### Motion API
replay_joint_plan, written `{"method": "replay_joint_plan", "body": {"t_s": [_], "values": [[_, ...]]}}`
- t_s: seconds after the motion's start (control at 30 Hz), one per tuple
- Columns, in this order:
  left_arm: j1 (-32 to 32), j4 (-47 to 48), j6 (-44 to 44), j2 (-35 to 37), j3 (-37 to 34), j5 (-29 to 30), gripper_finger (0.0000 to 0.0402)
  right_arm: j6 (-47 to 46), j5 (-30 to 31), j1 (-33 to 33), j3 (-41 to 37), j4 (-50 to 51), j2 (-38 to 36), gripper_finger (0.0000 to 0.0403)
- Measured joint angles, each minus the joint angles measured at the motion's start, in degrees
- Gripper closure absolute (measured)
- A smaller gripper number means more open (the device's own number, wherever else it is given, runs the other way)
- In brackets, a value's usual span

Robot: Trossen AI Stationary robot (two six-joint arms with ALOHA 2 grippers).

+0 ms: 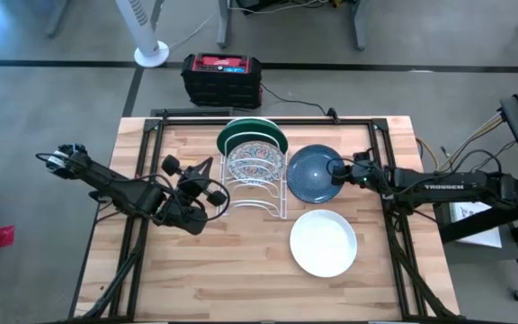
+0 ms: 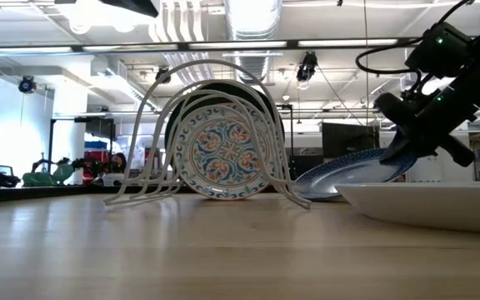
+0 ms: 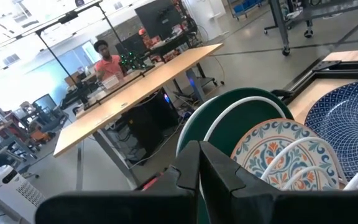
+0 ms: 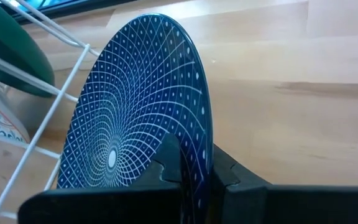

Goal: Sort dishes
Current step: Remove the blue patterned plate from the dish rack

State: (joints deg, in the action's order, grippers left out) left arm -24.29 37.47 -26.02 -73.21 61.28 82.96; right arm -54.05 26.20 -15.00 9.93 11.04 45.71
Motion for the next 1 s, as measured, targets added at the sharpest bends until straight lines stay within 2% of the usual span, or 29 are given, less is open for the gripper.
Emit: {"method": "replay_joint_plan", "body": {"t_s": [0.3,1.0], "values": [[0.0,0.0,0.0,0.0,0.0,0.0,0.0401,-3.6,0.2,0.2,-2.7,-2.2,0.0,0.0394],[0.0,-0.1,-0.7,0.0,0.0,-1.5,0.0401,-1.2,0.2,0.0,-3.2,-5.6,0.0,0.0389]]}}
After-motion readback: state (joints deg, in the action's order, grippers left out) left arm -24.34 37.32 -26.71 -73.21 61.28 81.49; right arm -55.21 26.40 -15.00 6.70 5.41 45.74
